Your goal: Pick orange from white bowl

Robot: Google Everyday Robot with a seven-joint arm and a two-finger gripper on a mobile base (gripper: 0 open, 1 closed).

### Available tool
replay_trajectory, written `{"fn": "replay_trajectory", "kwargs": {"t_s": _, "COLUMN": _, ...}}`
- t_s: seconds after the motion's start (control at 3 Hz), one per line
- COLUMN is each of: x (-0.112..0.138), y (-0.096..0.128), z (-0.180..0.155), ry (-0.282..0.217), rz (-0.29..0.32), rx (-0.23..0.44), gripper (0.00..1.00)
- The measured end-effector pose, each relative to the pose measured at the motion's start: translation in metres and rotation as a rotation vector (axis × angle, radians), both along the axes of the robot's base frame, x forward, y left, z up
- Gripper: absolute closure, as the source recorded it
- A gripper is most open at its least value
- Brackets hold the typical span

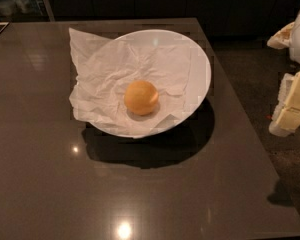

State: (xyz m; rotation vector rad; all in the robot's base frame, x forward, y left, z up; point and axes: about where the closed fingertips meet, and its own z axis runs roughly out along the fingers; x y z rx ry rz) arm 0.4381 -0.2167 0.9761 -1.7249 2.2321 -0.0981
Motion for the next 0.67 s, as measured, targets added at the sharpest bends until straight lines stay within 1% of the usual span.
{"fn": "replay_trajectory", "kwargs": {"t_s": 0.33, "x": 0.000, "y": 0.004, "z": 0.004, "ry": -0.009, "rz": -0.001, "rx": -0.011, "gripper": 0.00}}
{"fn": "replay_trajectory", "kwargs": {"t_s": 0.67, "x": 0.000, "y": 0.022, "z": 0.014, "ry": 0.008, "rz": -0.001, "rx": -0.059, "gripper": 0.00}}
